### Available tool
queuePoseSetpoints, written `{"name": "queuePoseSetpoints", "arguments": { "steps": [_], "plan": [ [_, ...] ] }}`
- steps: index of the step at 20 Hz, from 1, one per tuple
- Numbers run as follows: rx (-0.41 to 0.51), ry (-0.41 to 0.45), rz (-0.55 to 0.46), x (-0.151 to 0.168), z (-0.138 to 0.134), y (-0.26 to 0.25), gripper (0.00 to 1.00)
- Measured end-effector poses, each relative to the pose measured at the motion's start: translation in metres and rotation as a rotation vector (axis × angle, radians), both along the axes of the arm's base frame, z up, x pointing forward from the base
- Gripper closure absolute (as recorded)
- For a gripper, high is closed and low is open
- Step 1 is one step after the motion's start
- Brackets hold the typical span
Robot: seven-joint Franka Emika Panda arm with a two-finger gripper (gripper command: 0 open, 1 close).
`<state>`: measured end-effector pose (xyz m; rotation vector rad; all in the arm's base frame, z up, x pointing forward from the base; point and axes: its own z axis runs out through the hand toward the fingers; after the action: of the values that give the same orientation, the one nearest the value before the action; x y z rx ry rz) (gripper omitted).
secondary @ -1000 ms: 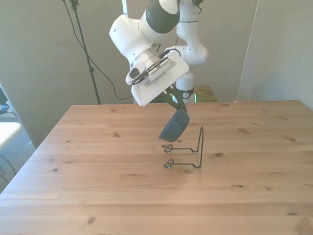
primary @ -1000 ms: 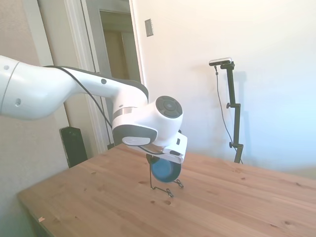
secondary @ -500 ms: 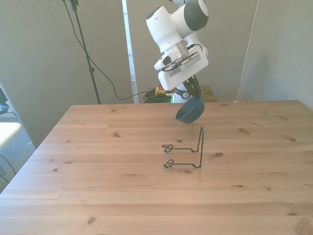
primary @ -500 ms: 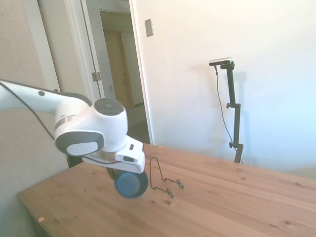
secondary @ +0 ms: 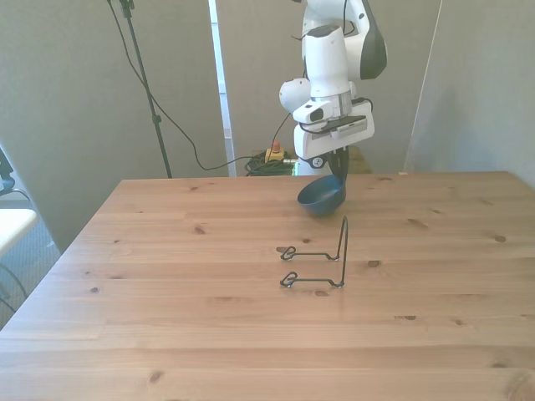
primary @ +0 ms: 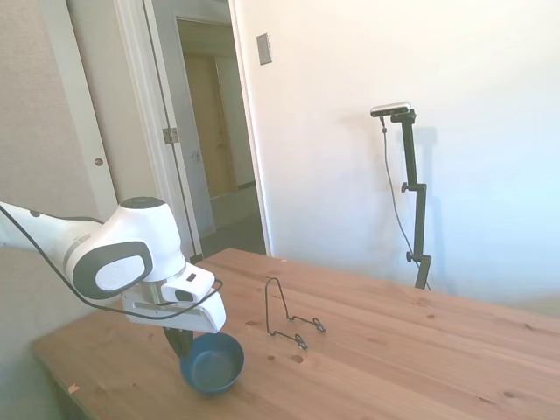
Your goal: Unload the bowl
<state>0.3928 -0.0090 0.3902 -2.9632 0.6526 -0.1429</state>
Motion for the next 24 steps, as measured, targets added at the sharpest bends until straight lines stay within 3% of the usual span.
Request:
{"name": "queuePoseSetpoints", "arguments": {
  "steps": [2, 3, 8, 24],
  "plan": [
    [-0.047, 0.019, -0.027, 0.012, -0.005, 0.007, 1.00],
    [-0.071, 0.025, -0.041, 0.018, -0.008, 0.010, 0.00],
    [-0.146, 0.033, -0.078, 0.042, -0.014, 0.016, 0.00],
    [-0.151, 0.035, -0.083, 0.048, -0.015, 0.023, 0.00]
  ]
}}
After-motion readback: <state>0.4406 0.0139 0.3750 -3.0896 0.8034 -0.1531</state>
